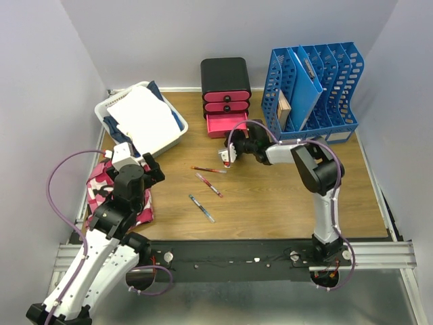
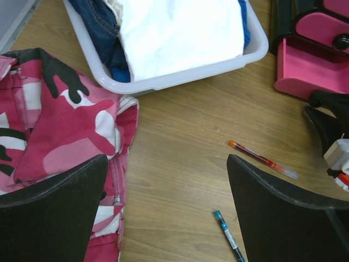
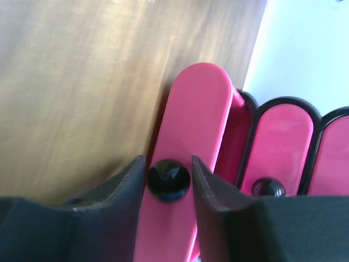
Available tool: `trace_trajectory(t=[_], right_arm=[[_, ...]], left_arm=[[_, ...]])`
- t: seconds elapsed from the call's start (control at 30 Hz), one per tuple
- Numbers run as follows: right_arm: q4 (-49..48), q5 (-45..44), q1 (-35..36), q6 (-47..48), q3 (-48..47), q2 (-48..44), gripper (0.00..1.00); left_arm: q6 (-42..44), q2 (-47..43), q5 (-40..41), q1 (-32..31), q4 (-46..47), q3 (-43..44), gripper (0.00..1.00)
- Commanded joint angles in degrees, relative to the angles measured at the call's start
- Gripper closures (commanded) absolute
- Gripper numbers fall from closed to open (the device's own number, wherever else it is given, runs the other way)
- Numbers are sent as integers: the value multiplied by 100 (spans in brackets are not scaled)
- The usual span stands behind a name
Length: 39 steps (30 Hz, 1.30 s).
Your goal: Organize the desk
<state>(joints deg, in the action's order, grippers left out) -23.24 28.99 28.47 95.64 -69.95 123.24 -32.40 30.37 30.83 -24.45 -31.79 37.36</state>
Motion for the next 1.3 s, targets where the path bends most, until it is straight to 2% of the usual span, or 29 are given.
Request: trace_trajectory(t=[0.0, 0.03, 0.1, 0.13, 0.17, 0.27, 0.3, 0.37, 0.4, 0.5, 0.53, 0.7, 0.73, 0.8, 0.83, 0.93, 1.0, 1.2, 1.27], right_arm=[[660, -25, 1, -607, 439, -686, 41], [785, 1, 1, -755, 413, -818, 30], [1249, 124, 36, -1309, 386, -1231, 18], [1409, 133, 53, -1554, 360, -1363, 7], [1671, 307, 54, -1992, 220, -1599, 1], [3120, 859, 62, -2748, -314, -1829, 0], [4099, 1045, 71, -2917, -526, -1804, 0], [5053, 1667, 80, -3486, -1070, -1620, 0], [5850, 1828, 106, -3769, -1604, -1349, 0], [7022, 1892, 359, -4718, -2536, -847, 1], [7166, 1760, 448, -4912, -2689, -611, 7], [6353, 636, 957, -5968, -2568, -582, 10], [6254, 442, 1028, -6047, -2532, -573, 17], [6087, 20, 1169, -6249, -2558, -433, 23], [6095, -68, 1205, -6276, -2611, -363, 32], [5981, -429, 1310, -6338, -2716, -108, 41], [5623, -787, 1345, -6417, -2603, -37, 42], [5393, -1290, 1372, -6276, -2533, 174, 43], [5383, -1291, 1372, -6233, -2488, 209, 50]], left_arm=[[-29, 144, -584, 28, 593, -18, 1], [-38, 171, -726, 36, 682, -71, 1], [-221, 294, -1050, 36, 858, -106, 1], [-310, 346, -1131, 36, 885, -150, 1], [-406, 425, -1227, 36, 920, -177, 1], [-845, 540, -1667, 36, 1139, -370, 1], [-960, 566, -1772, 36, 1244, -431, 1], [-1504, 663, -2045, 45, 1289, -590, 1], [-1680, 689, -2159, 45, 1316, -651, 1], [-2269, 804, -2607, 45, 1360, -853, 1], [-2357, 804, -2678, 37, 1351, -932, 1], [-2735, 760, -2802, 54, 1010, -1021, 2], [-2806, 742, -2767, 54, 904, -1038, 3], [-3103, 716, -2627, 54, 623, -1073, 4], [-3219, 725, -2600, 54, 534, -1117, 5], [-3587, 839, -2564, 54, 262, -1196, 9], [-3703, 979, -2573, 54, 209, -1214, 10], [-4002, 1269, -2573, 45, 156, -1223, 22], [-4081, 1374, -2590, 45, 121, -1231, 25]])
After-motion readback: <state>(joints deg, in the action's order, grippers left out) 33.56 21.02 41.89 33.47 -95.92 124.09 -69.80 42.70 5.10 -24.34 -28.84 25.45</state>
